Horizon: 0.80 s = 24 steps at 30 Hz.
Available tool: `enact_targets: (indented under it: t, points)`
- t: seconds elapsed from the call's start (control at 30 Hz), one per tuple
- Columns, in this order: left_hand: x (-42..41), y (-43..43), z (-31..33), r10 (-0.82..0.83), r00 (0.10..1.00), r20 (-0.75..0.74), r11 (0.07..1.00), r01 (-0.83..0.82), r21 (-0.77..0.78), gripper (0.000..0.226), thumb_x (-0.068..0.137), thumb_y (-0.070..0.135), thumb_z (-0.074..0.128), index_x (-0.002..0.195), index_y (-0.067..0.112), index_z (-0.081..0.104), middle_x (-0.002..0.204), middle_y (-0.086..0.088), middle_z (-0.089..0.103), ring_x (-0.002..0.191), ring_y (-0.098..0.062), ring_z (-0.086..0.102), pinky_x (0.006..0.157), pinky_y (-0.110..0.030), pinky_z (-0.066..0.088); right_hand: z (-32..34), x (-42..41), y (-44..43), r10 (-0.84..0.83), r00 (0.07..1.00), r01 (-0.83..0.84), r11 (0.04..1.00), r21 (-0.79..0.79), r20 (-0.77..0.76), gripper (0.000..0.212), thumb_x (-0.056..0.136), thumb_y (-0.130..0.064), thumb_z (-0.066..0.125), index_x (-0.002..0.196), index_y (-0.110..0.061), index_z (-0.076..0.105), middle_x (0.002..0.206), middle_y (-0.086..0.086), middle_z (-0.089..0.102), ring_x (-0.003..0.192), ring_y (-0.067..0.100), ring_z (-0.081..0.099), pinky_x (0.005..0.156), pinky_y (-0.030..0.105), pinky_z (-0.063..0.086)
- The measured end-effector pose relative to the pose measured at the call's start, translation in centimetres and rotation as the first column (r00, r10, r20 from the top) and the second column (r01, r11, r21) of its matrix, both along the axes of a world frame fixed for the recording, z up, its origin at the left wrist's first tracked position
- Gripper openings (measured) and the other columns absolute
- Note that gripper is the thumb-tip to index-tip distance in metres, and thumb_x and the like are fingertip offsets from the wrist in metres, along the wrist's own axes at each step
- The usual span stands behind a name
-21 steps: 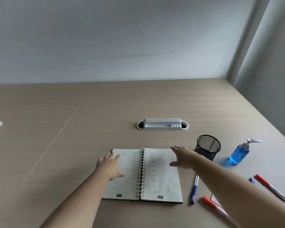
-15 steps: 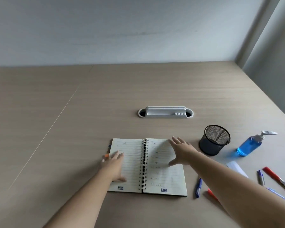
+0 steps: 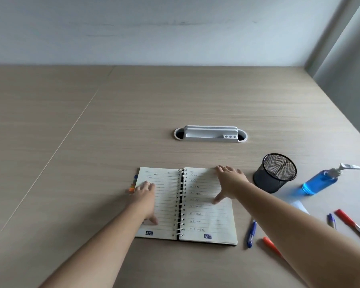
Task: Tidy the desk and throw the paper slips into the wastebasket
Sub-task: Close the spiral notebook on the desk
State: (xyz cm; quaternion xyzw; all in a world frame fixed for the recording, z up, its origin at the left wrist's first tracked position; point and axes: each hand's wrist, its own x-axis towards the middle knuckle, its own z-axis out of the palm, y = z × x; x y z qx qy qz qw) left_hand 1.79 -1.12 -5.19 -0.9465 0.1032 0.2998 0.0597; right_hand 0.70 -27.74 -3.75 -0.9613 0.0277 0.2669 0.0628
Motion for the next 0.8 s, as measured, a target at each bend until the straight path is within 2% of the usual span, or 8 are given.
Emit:
enact_targets:
  t: [0.1,0.17,0.47,0.63,0.73,0.8]
  points:
    - [-0.1,-0.1,0.2,0.002,1.000,0.002,1.000,-0.002,-0.002,0.133,0.059,0.045,0.084,0.151,0.008,-0.005,0.162,-0.011,-0.007,0.150,-0.026,-0.001,0.122,-0.041,0.017,0.0,-0.5,-0.2,0.001,0.998,-0.001,1.000,0.002,0.065,0.120,0.047,-0.056,0.083,0.141,-0.013,0.022,0.148,0.005,0.035,0.137,0.028,0.030,0.115,0.047,0.024]
    - [-0.2,0.0,0.3,0.002,1.000,0.005,1.000,-0.002,-0.008,0.133,0.060,0.046,0.084,0.151,0.008,-0.005,0.162,-0.010,-0.007,0.150,-0.025,-0.001,0.122,-0.041,0.016,0.1,-0.6,-0.2,0.010,0.996,-0.009,1.000,-0.009,0.094,0.117,0.046,-0.057,0.083,0.139,-0.015,0.025,0.143,0.005,0.041,0.132,0.028,0.036,0.112,0.044,0.029]
    - [-0.6,0.4,0.2,0.030,0.999,0.024,1.000,-0.030,-0.003,0.133,0.058,0.049,0.084,0.151,0.015,-0.005,0.163,-0.002,-0.008,0.151,-0.020,0.001,0.120,-0.046,0.021,0.6,-0.5,0.3,0.078,0.992,-0.066,0.992,-0.108,0.102,0.127,0.048,-0.060,0.081,0.146,-0.018,0.012,0.146,0.006,0.038,0.137,0.029,0.031,0.117,0.053,0.017]
    - [-0.6,0.4,0.2,0.037,0.999,0.020,0.999,-0.037,-0.001,0.134,0.057,0.050,0.084,0.151,0.017,-0.005,0.163,-0.002,-0.009,0.151,-0.020,0.001,0.118,-0.049,0.024,0.7,-0.4,0.7,0.121,0.984,-0.097,0.980,-0.175,0.129,0.123,0.048,-0.061,0.080,0.144,-0.018,0.015,0.142,0.008,0.041,0.134,0.029,0.034,0.117,0.055,0.013]
    - [-0.5,0.5,0.2,0.040,0.999,0.013,0.999,-0.040,-0.003,0.134,0.057,0.049,0.085,0.151,0.017,-0.005,0.163,-0.002,-0.009,0.151,-0.021,0.001,0.118,-0.048,0.024,1.1,-0.3,1.0,0.140,0.975,-0.103,0.973,-0.206,0.175,0.115,0.052,-0.057,0.080,0.141,-0.016,0.020,0.138,0.010,0.041,0.132,0.030,0.036,0.117,0.054,0.013]
    - [-0.6,0.5,0.2,0.041,0.999,0.017,0.999,-0.041,-0.010,0.133,0.057,0.048,0.085,0.151,0.018,-0.004,0.163,-0.001,-0.008,0.151,-0.021,0.002,0.118,-0.048,0.024,1.2,-0.2,0.7,0.092,0.951,-0.049,0.988,-0.148,0.294,0.094,0.061,-0.048,0.080,0.135,-0.018,0.031,0.133,0.009,0.047,0.127,0.029,0.042,0.116,0.050,0.021]
